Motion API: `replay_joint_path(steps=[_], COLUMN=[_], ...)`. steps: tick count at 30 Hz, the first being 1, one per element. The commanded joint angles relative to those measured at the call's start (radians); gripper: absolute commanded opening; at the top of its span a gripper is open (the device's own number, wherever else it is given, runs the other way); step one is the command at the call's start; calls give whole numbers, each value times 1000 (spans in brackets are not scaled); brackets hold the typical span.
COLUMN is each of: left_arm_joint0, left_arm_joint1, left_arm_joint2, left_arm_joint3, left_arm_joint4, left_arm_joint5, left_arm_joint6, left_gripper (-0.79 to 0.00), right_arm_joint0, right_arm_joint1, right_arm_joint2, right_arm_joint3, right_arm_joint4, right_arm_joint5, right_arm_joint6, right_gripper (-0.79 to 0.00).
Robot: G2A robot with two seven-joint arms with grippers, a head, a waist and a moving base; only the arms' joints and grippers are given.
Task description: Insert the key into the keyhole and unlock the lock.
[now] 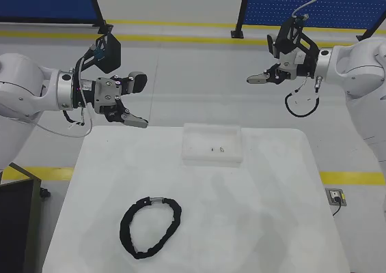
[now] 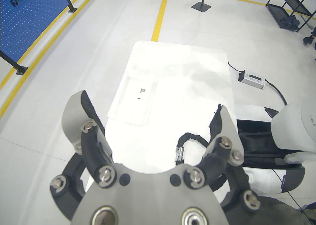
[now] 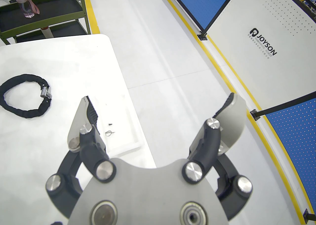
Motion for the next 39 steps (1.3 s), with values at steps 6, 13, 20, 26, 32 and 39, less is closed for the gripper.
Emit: replay_joint_path(steps=[6, 13, 20, 26, 32, 39], left_arm_joint0=[0, 0, 0, 0, 0, 0], left_arm_joint1=[0, 0, 0, 0, 0, 0], left_arm_joint2=[0, 0, 0, 0, 0, 0], left_arm_joint3=[0, 0, 0, 0, 0, 0], left_arm_joint4=[0, 0, 0, 0, 0, 0], left_arm_joint5=[0, 0, 0, 0, 0, 0], left_arm_joint6=[0, 0, 0, 0, 0, 0], left_gripper=[0, 0, 0, 0, 0, 0], right_arm_joint0=[0, 0, -17, -69, -74, -57], right_arm_joint1=[0, 0, 9, 28, 16, -24], right_arm_joint2=[0, 0, 24, 46, -11, -107], right_arm_joint3=[0, 0, -28, -86, -12, 56], right_arm_joint4=[0, 0, -15, -52, -28, -20], right_arm_joint5=[0, 0, 34, 54, 69, 98], right_arm_joint6=[0, 0, -19, 9, 104, 154], right_gripper=[-1, 0, 0, 0, 0, 0])
